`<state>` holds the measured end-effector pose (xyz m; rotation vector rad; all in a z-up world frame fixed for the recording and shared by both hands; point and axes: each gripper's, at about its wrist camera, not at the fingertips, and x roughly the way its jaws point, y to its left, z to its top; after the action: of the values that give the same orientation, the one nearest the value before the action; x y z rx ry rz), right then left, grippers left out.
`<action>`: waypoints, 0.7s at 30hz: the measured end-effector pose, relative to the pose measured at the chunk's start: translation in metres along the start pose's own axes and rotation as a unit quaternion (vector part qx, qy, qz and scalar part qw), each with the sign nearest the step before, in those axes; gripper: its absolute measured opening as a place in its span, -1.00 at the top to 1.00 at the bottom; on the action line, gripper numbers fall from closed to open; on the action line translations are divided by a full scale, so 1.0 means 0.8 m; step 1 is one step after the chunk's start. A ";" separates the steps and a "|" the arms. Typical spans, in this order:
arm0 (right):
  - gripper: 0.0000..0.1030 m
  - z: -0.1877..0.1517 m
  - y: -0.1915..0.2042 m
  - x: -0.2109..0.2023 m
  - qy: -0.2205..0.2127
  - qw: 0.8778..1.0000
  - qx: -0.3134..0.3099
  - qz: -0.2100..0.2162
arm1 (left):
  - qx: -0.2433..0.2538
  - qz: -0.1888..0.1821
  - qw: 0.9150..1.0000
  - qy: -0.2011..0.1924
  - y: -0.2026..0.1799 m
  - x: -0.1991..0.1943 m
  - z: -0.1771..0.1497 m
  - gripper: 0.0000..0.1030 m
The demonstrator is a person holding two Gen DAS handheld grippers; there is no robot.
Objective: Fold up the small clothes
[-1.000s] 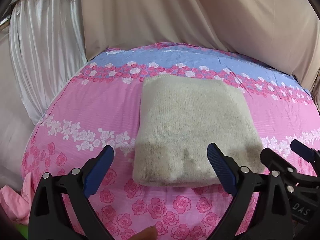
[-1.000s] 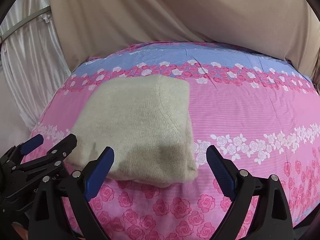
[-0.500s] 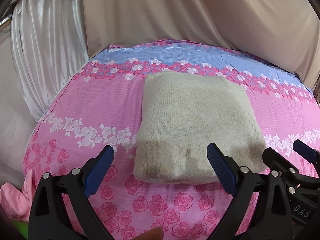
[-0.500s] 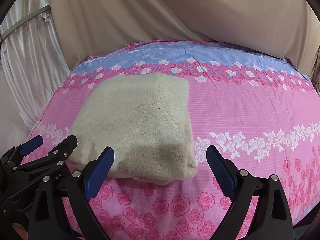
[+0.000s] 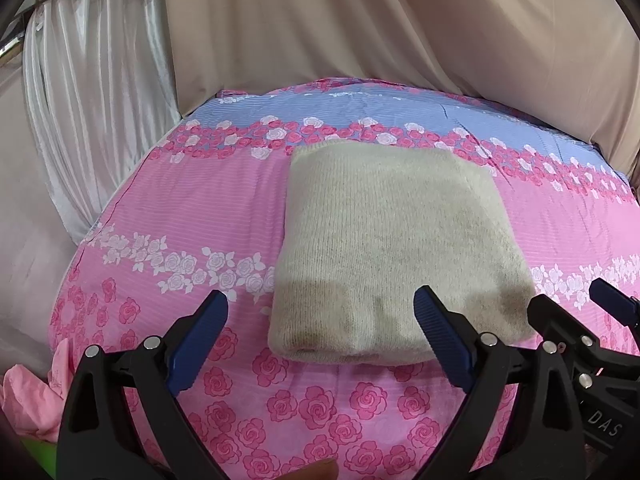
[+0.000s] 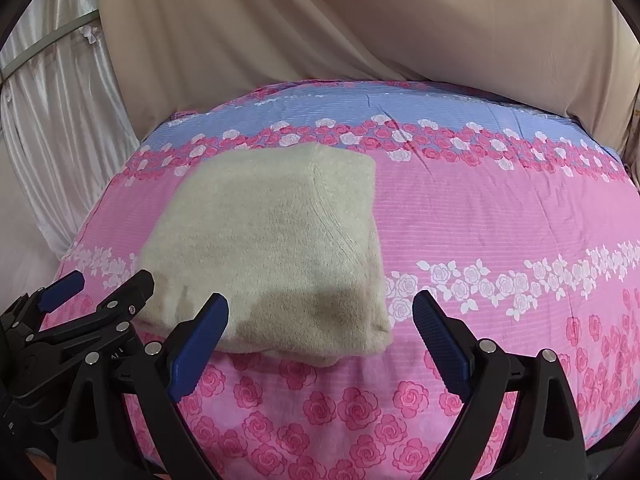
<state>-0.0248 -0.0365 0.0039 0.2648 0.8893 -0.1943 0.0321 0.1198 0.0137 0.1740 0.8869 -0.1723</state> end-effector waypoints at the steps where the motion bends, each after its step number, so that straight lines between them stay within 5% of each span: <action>1: -0.77 0.000 0.000 0.000 0.000 1.000 0.000 0.000 | 0.001 0.000 1.000 0.001 0.000 0.000 0.000 -0.77; 21: -0.77 -0.003 0.002 0.001 0.003 1.000 0.005 0.001 | 0.011 0.017 1.000 0.003 -0.006 0.001 -0.004 -0.77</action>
<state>-0.0260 -0.0343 0.0021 0.2748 0.8945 -0.1963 0.0293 0.1161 0.0109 0.2094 0.8882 -0.1495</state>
